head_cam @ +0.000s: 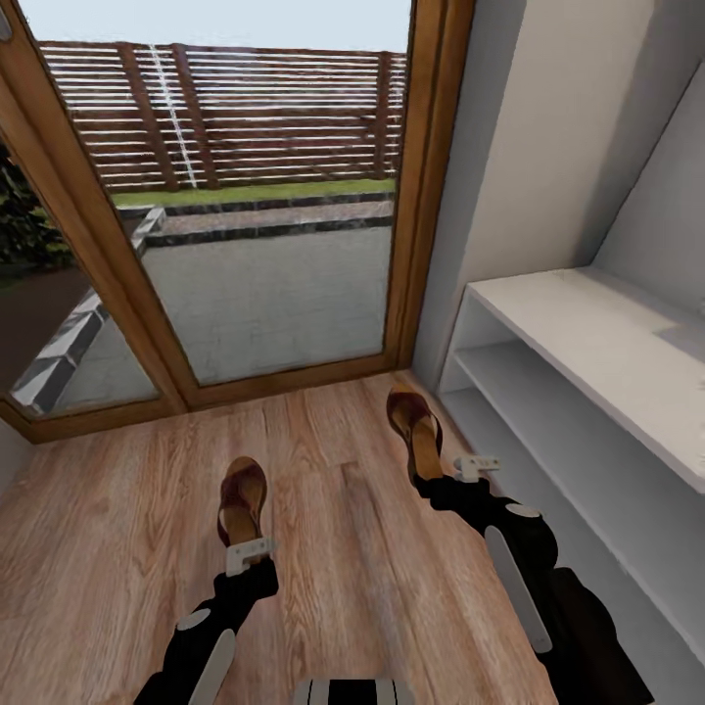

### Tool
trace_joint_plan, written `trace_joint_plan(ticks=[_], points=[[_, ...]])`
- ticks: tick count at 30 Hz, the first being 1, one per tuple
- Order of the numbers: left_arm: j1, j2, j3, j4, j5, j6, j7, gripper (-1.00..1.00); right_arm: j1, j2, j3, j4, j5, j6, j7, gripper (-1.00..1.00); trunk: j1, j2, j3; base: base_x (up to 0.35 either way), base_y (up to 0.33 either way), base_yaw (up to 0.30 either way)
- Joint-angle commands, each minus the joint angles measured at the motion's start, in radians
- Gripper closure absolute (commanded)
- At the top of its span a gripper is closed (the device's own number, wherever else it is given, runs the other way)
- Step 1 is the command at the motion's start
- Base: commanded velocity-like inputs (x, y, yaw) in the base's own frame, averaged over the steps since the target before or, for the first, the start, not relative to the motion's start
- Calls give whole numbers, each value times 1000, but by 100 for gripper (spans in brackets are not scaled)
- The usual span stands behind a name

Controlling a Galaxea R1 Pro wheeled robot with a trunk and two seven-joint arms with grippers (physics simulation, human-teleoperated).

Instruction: Pick up the two gym shoes and the two sandals from the corridor floor and place them onto the hallstand (shoe rack) in the corridor, making sure they are on the rack and not on the floor. Arrange them so the two gym shoes are next to each other and the two sandals are next to each other.

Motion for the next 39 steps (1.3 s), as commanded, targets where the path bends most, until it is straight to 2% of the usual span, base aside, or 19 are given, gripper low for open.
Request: trace_joint_plan(ticks=[1,8,12,17,24,28,32,33,35,39], points=[[0,0,0,0,-3,0,0,100,0,0,0,0,-3,0,-3,100,0,0,0,0,319,-299],[0,0,-1,0,-3,-3,-4,100,38,-9,6,-6,-3,-7,3,100,0,0,0,0,323,-288],[0,0,-1,-1,-2,-2,-6,100,52,-11,40,-23,3,-18,3,100,0,0,0,0,291,-129],[2,-2,2,-20,1,-4,-5,100,56,-5,55,-62,5,-14,-3,100,0,0,0,0,101,-33],[-3,-8,8,-14,6,2,9,100,66,-6,60,-90,7,-9,-4,100,-3,2,27,0,17,-9],[-12,-11,11,2,38,8,11,100,102,-1,74,-94,7,-5,-7,100,-5,3,43,0,2,-3],[-15,-5,18,8,62,7,10,100,115,-4,125,-95,7,14,-6,100,-7,3,57,0,1,-32],[-15,-3,23,8,65,7,9,100,116,-4,135,-95,7,21,-6,100,-7,4,61,0,0,-107],[-12,-3,60,0,90,-1,1,100,118,-1,165,-90,10,53,-8,100,-8,4,67,0,0,-202],[-11,-8,64,-24,98,-3,-13,100,117,-5,163,-94,10,62,-10,100,-10,5,81,0,0,-267]])
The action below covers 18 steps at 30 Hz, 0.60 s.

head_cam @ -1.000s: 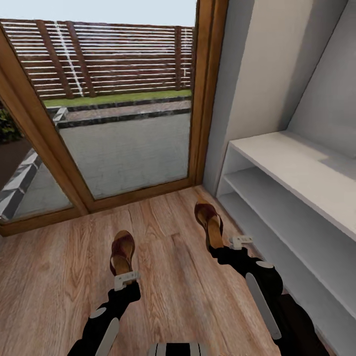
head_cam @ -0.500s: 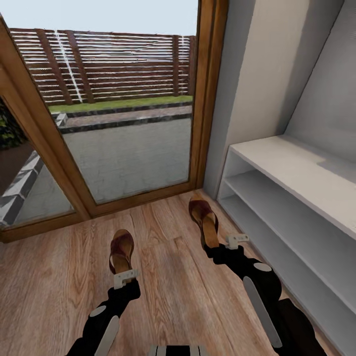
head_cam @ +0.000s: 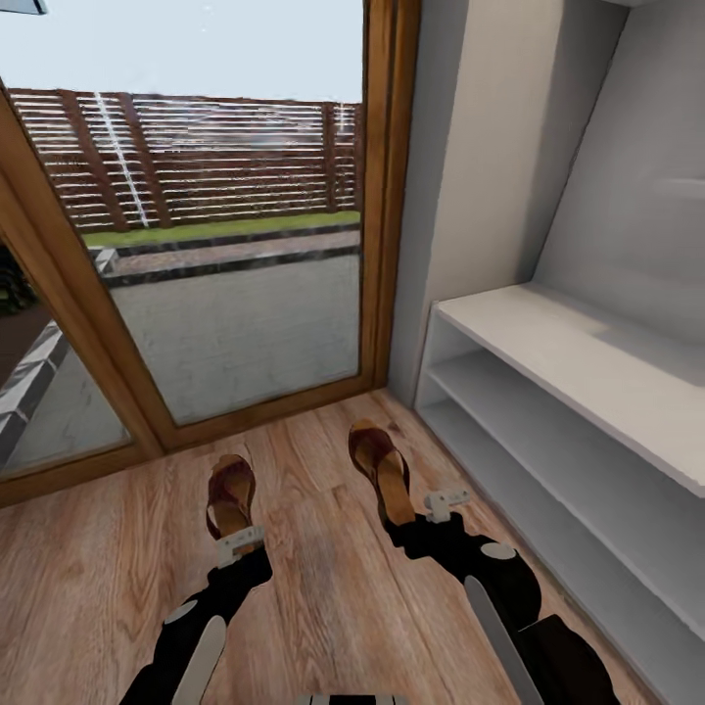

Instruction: Pick up the two gym shoes and the two sandals from the corridor floor and place them onto the hallstand (shoe rack) in the corridor, making sure they are on the rack and not on the floor. Arrange them so the two gym shoes are next to each other and the two sandals are next to each other.

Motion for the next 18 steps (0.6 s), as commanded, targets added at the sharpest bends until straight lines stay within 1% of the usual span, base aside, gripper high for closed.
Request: trace_joint_plan(ticks=[1,3,4,5,6,7,8,10,12,13,15,16,18], points=[[0,-1,-5,-11,-3,2,-2,100,-1,1,-1,0,-5,1,-6,100,0,0,4,0,0,-287],[1,-3,-39,-37,0,6,-1,100,-4,5,-1,0,-3,7,-38,100,-1,1,11,0,0,-289],[0,-3,-64,-47,-1,8,1,100,-6,7,-1,0,-3,9,-88,100,-2,1,14,0,0,-292],[0,-4,-81,-54,-3,10,5,100,-8,9,1,1,-6,10,-147,100,-2,1,18,0,0,-294],[0,-3,-86,-56,-2,11,7,100,-8,10,2,2,-7,9,-176,100,-3,2,21,0,0,-294],[0,-1,-94,-59,0,12,10,100,-9,12,5,3,-4,6,-227,100,-3,2,25,0,0,-293],[0,0,-96,-58,1,13,11,100,-9,13,6,3,-3,5,-247,100,-3,2,28,0,0,-292],[0,2,-100,-51,1,14,11,100,-9,14,7,4,-1,4,-278,100,-4,2,35,0,0,-291],[-1,2,-104,-21,2,14,12,100,-11,15,7,6,1,5,-305,100,-5,3,42,0,0,-287],[-26,-1,-107,74,3,14,7,100,-31,16,4,54,-2,11,-326,100,-6,3,45,0,0,-272],[-35,1,-106,93,5,14,1,100,-51,16,3,94,-3,11,-329,100,-6,3,47,0,0,-270],[-41,3,-105,106,7,14,-11,100,-76,15,2,140,-6,10,-330,100,-6,3,46,0,0,-265],[-46,5,-103,117,11,14,-40,100,-104,13,-1,190,-10,6,-328,100,-6,3,44,0,0,-262]])
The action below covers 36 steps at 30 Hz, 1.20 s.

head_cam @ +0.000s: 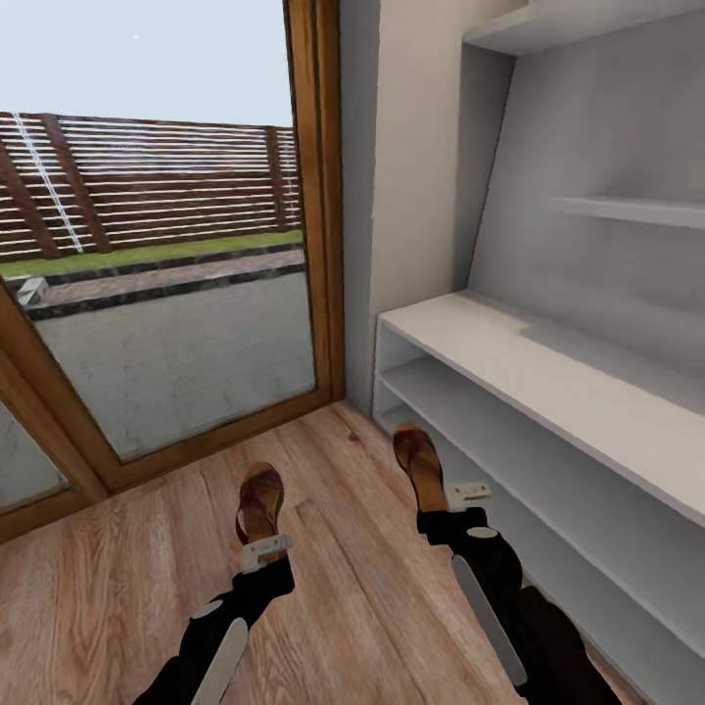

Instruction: Pick up the two gym shoes and the two sandals from the corridor floor and place them onto the hallstand (shoe rack) in the corridor, making sure they are on the rack and not on the floor. Arrange them so the two gym shoes are next to each other and the two sandals are next to each other.

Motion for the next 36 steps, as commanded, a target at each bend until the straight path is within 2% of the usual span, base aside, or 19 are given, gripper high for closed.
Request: trace_joint_plan(ticks=[1,3,5,6,8,9,14,22,27,36], points=[[-1,1,1,2,-3,1,-10,100,-7,-2,-1,10,-6,-3,-2,100,0,0,-1,0,0,-262],[-2,1,2,3,-2,1,-28,100,-14,-6,-3,5,-8,-6,2,100,0,0,-2,0,0,-268],[-3,2,3,3,0,2,-38,100,-7,-10,-2,-51,-10,-7,5,100,0,0,-3,0,0,-276],[-2,2,12,2,12,12,-43,100,14,-11,0,-95,-11,-7,6,100,0,0,-4,0,0,-279],[-2,2,18,2,29,26,-41,100,23,-12,2,-111,-11,-7,7,100,0,0,-5,0,0,-280],[-2,5,27,5,57,48,-37,100,35,-4,0,-106,-11,-8,7,100,0,0,-6,0,0,-277],[0,13,31,15,59,50,-31,100,32,0,0,-40,-11,-9,5,100,0,0,-9,0,0,-276],[2,20,30,16,58,50,-29,100,28,1,-3,-18,-11,-9,1,100,0,0,-15,6,176,-275],[1,20,21,17,60,50,-29,100,16,1,-41,-9,-11,-9,-5,100,0,0,-18,69,297,-275],[1,20,17,18,60,51,-31,100,-33,1,-90,65,-9,-17,-10,100,0,0,-25,109,315,-275]])
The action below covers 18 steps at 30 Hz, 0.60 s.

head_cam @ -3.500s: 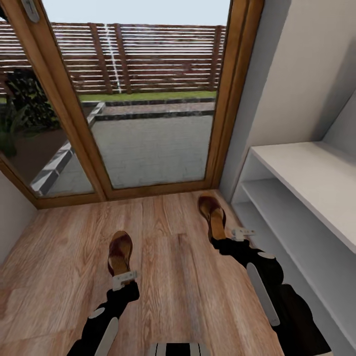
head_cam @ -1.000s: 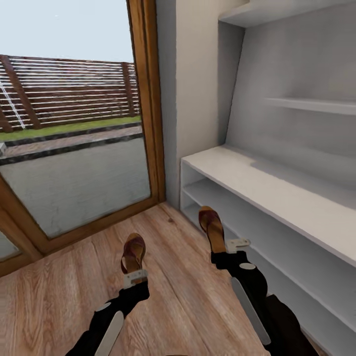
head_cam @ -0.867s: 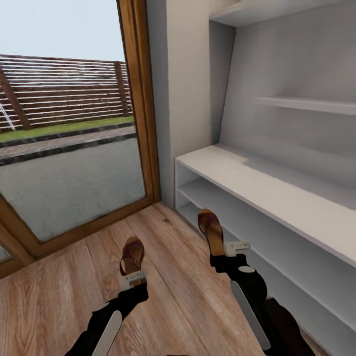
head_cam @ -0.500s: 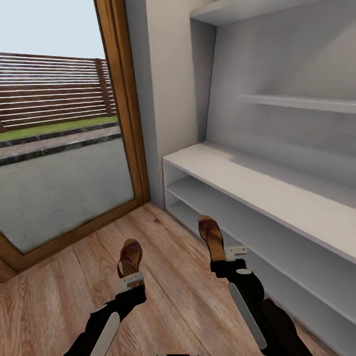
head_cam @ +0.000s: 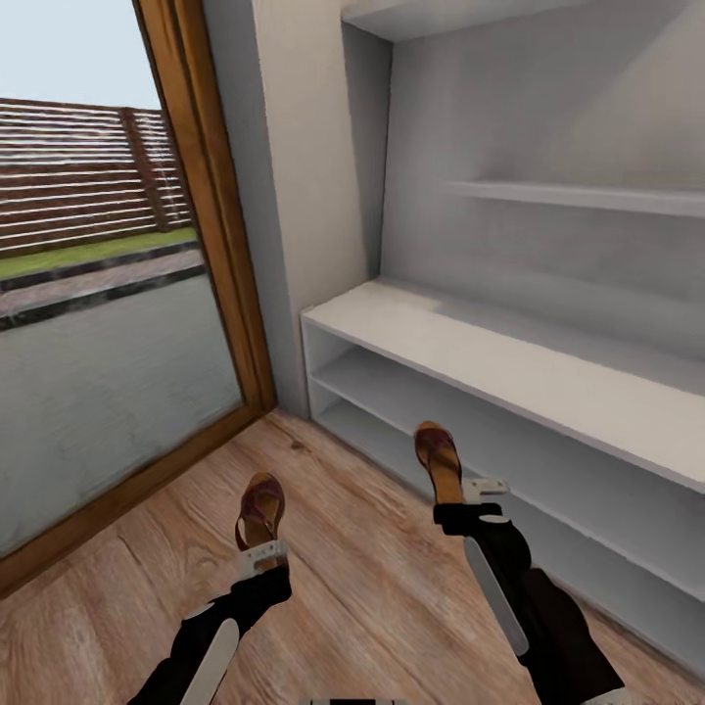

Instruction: Pick up the two gym shoes and the two sandals from the corridor floor and place them onto the hallstand (shoe rack) in the corridor, making sure they are on the rack and not on the floor. Arrange them so the two gym shoes are next to each other and the two sandals are next to each other.

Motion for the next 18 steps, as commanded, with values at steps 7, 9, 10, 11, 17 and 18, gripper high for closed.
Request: trace_joint_plan(ticks=[7,9,10,11,17,18], points=[[0,-1,-4,-1,-12,0,-3,100,-17,0,-30,5,-2,-4,-6,100,0,0,-5,131,317,-275],[0,-1,-6,-1,-14,0,-4,100,-20,0,-38,8,-2,-3,-10,100,0,0,-7,133,317,-275],[0,-1,-14,-2,-15,1,-4,100,-25,0,-44,16,-3,-3,-14,100,0,0,-8,133,317,-275],[0,-1,-30,-2,-16,1,-4,100,-33,0,-48,29,-4,-3,-17,100,0,0,-9,133,317,-275],[-165,-2,-97,84,-24,83,-15,100,-55,0,-54,67,-6,-4,-21,100,0,0,-13,138,315,-275],[-223,-8,-115,137,-25,110,-23,100,-56,0,-55,68,-6,-4,-21,100,0,0,-14,105,313,-275]])
